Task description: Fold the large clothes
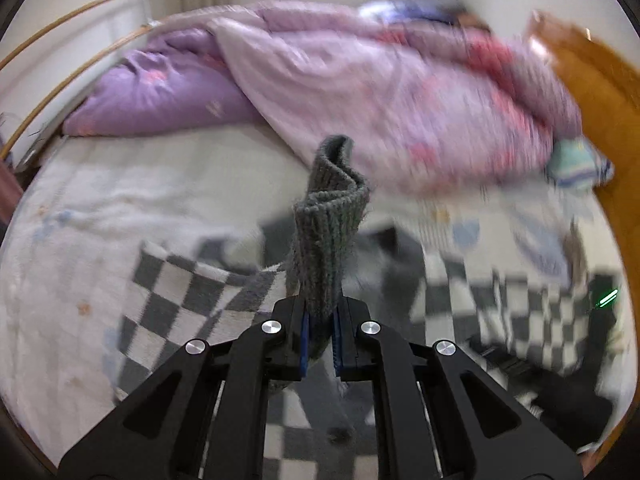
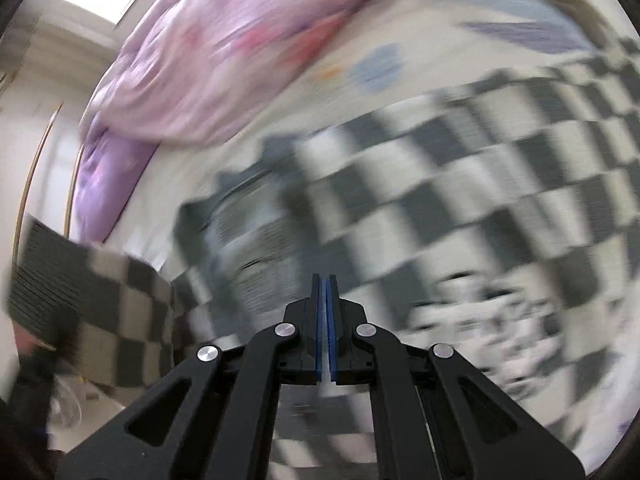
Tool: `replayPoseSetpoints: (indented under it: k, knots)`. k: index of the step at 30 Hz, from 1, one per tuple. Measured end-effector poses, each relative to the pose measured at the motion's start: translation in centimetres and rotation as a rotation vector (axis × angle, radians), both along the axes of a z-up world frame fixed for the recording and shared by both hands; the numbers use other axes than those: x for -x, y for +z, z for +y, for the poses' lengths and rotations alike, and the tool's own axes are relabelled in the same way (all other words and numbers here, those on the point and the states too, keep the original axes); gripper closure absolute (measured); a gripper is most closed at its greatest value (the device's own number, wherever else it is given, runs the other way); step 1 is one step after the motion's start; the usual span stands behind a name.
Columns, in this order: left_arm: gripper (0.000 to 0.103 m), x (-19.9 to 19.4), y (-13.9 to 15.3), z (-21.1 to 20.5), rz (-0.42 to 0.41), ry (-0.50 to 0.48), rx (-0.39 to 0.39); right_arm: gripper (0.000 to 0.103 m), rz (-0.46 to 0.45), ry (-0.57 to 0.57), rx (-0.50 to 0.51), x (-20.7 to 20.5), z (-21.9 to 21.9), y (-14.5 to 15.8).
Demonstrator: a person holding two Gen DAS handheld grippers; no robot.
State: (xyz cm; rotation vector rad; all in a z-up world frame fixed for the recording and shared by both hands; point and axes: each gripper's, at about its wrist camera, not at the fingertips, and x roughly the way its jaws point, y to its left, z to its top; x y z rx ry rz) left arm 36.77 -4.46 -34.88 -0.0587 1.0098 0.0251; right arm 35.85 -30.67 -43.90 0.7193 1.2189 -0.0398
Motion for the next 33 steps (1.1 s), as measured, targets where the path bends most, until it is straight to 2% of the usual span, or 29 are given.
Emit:
replayPoseSetpoints:
  k: [3, 7, 8, 9, 10, 11, 13, 15, 18, 19, 20, 23, 24, 25, 27, 29, 30, 32, 33]
  knots:
    - [0.094, 0.5, -3.6, -3.4, 0.061, -0.052, -0.016, 0.101, -0.005, -0.070, -0.003, 1.9, -3.0, -0.8]
    - [0.094, 1.4, -8.7, -7.2, 0.143, -0.117, -0.081, 0.101, 0.038, -0.110, -0.026, 3.2, -3.7, -2.2]
    - [0.093, 1.5, -10.2, -7.9, 0.178, -0.131, -0.090, 0.101, 0.043, -0.115, -0.031, 3.4, -3.7, -2.5]
    - [0.090, 1.4, -11.8, -8.5, 0.250, -0.155, -0.106, 0.100, 0.053, -0.117, -0.042, 3.8, -3.8, -2.8]
    - [0.086, 1.4, -12.9, -8.8, 0.305, -0.169, -0.117, 0.096, 0.073, -0.115, -0.058, 4.0, -3.8, -3.1]
    - [0.080, 1.6, -13.2, -8.6, 0.334, -0.188, -0.086, 0.095, 0.094, -0.111, -0.075, 4.3, -4.0, -3.0]
    - [0.071, 2.2, -12.0, -7.7, 0.313, -0.200, -0.007, 0.094, 0.095, -0.097, -0.090, 5.0, -4.1, -2.5]
    - [0.054, 2.8, -9.9, -6.4, 0.270, -0.206, 0.043, 0.086, 0.102, -0.079, -0.071, 4.8, -3.3, -2.0]
    - [0.053, 3.3, -7.3, -3.5, 0.245, -0.186, 0.072, 0.056, 0.101, -0.039, -0.087, 3.9, -1.4, -1.3]
    - [0.053, 3.2, -6.8, -2.7, 0.237, -0.172, 0.074, 0.037, 0.098, -0.022, -0.084, 3.4, -0.6, -1.2]
    - [0.053, 3.1, -6.0, -0.7, 0.212, -0.140, 0.063, 0.035, 0.096, 0.004, -0.073, 2.9, 0.5, -1.2]
    - [0.054, 3.1, -5.2, 3.7, 0.179, -0.054, 0.000, 0.037, 0.148, 0.069, -0.104, 1.5, 3.5, -2.8]
    - [0.058, 2.9, -5.4, 6.5, 0.178, -0.003, -0.037, 0.037, 0.158, 0.081, -0.121, 1.2, 4.3, -3.5]
    - [0.060, 2.9, -5.7, 8.5, 0.183, 0.038, -0.063, 0.037, 0.180, 0.094, -0.113, 0.8, 5.2, -4.4]
    - [0.069, 2.8, -7.2, 13.0, 0.226, 0.130, -0.097, 0.037, 0.266, 0.140, -0.036, 0.0, 7.3, -6.8]
    - [0.076, 3.5, -8.8, 17.1, 0.259, 0.211, -0.093, 0.052, 0.326, 0.181, 0.057, -0.5, 8.8, -8.3]
    - [0.084, 3.8, -10.4, 19.5, 0.307, 0.260, -0.103, 0.056, 0.320, 0.232, 0.126, -0.8, 9.8, -8.1]
    - [0.092, 5.0, -13.3, 22.9, 0.430, 0.316, -0.128, 0.083, 0.315, 0.333, 0.228, -0.8, 10.9, -6.9]
    - [0.093, 5.6, -13.9, 23.9, 0.454, 0.329, -0.123, 0.087, 0.320, 0.354, 0.248, -0.5, 10.9, -6.9]
